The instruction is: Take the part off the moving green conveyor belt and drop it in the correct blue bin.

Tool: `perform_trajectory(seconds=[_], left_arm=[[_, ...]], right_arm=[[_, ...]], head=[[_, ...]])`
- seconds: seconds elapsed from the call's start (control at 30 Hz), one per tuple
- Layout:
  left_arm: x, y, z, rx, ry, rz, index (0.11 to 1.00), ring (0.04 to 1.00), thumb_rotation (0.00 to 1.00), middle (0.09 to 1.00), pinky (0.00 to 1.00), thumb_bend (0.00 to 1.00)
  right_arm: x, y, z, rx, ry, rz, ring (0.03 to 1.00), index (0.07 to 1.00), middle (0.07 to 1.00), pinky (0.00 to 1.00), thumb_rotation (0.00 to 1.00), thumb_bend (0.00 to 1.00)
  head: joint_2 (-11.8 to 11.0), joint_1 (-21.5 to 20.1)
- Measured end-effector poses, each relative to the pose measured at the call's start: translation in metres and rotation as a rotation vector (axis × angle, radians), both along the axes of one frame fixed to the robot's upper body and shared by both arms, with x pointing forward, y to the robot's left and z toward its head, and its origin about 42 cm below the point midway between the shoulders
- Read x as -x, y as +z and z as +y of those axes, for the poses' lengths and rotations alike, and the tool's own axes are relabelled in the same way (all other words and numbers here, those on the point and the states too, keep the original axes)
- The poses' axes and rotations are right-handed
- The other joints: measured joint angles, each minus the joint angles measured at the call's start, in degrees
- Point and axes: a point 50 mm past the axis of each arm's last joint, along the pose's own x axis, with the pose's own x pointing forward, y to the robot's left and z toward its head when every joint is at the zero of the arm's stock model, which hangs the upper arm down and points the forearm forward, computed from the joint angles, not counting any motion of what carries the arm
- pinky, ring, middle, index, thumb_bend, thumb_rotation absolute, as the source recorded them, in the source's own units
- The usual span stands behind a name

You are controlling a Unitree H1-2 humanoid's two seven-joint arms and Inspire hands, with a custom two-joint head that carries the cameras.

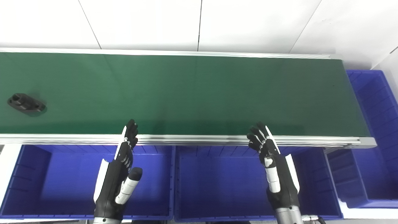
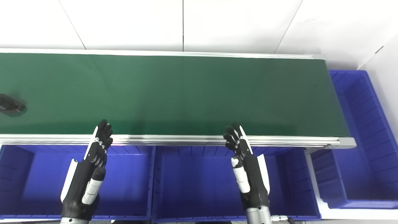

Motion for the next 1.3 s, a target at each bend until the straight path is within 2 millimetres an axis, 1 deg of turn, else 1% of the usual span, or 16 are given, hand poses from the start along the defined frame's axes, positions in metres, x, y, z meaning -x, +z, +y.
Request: perform_trajectory(seconds=[0.17,0.33,0.53,0.9,1.3], left_arm=[[-0.0004,-0.0003,0.0002,-0.02,-0.006,-0.002,1.0,1.0,0.9,1.0,1.0,0.75],[-0.0008,-0.0005,0.0001,-0.021,-0.009,-0.004,1.0,1.0,0.9,1.0,1.0,0.72],[-0.0007,-0.0004,-0.0008,-0.021,-0.013,-0.005,1.0,1.0,0.9,1.0,1.0,0.74],[-0.0006,-0.0002,-0.001,-0.021,-0.015,-0.008,1.0,1.0,0.9,1.0,1.0,0.72],[-0.0006,-0.0001,-0.0012,-0.02,-0.015,-0.008,1.0,1.0,0.9,1.0,1.0,0.75]], right_arm=[[-0.0003,0.0001,0.0003,0.003,0.002,-0.001,0.884,0.964,0.913,0.87,1.0,0.9],[-0.0006,0.0002,0.0004,0.001,0.003,-0.002,0.886,0.963,0.913,0.87,0.99,0.9],[-0.0007,0.0002,0.0003,-0.001,0.004,-0.002,0.882,0.96,0.911,0.86,0.99,0.91],[-0.0007,0.0003,0.0003,-0.001,0.004,-0.001,0.886,0.957,0.909,0.87,0.99,0.9],[-0.001,0.0023,0.0002,-0.002,0.003,-0.008,0.886,0.961,0.912,0.86,0.99,0.91]], head=[[0.0,0.17],[0.0,0.18],[0.09,0.09],[0.09,0.09],[0.0,-0.09]])
